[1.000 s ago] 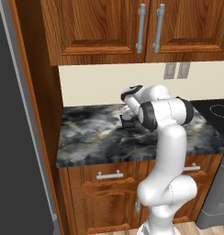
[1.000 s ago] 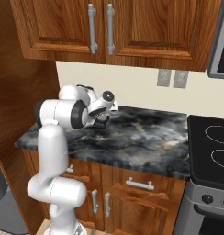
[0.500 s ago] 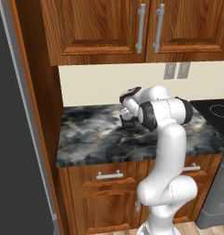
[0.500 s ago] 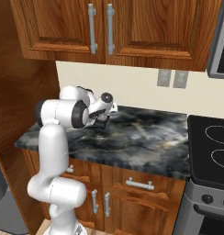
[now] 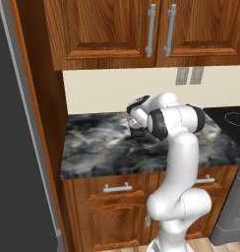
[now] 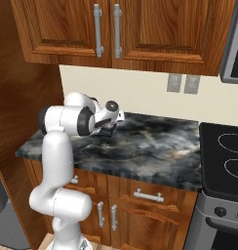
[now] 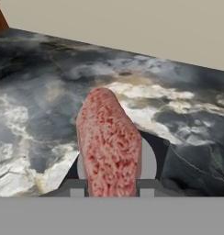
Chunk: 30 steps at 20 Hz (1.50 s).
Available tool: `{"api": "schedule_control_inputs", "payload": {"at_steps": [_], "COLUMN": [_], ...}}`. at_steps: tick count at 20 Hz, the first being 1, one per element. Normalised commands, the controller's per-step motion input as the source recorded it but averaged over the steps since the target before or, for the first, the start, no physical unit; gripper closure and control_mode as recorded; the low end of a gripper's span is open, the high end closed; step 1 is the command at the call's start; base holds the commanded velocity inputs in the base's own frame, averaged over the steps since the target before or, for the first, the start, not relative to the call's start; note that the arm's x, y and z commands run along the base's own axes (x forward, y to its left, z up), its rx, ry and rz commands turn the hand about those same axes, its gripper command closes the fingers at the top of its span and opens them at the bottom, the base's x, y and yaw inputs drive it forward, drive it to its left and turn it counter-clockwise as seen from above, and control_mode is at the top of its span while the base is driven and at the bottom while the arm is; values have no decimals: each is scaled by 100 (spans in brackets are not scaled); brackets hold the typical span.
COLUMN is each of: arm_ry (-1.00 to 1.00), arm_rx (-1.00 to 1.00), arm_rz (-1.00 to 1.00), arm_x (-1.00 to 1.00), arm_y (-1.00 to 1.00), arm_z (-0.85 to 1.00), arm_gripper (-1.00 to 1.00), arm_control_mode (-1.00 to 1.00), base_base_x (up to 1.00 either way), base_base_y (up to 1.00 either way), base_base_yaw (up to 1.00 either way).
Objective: Take the steak from the fridge and place it on the digital scale on the counter by the fridge. Wait a few seconds for a reading, then move it to the plate on the dining counter.
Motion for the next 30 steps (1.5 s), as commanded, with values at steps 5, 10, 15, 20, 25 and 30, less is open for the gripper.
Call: {"api": "schedule_control_inputs", "payload": {"at_steps": [5,10,15,20,25,30], "arm_ry": [0,0,0,0,0,0], "arm_rx": [-2,-1,-2,-2,-3,-1], "arm_rz": [0,0,0,0,0,0], "arm_x": [5,12,18,1,-9,-26], "arm_y": [-1,-3,0,0,-1,-1], "arm_z": [-5,-10,-14,-3,0,0], "arm_gripper": [100,100,100,-100,-100,-100], "arm_control_mode": [-100,-100,-100,-100,-100,-100], "base_base_x": [0,0,0,0,0,0], "base_base_y": [0,0,0,0,0,0], "base_base_yaw": [0,0,0,0,0,0]}}
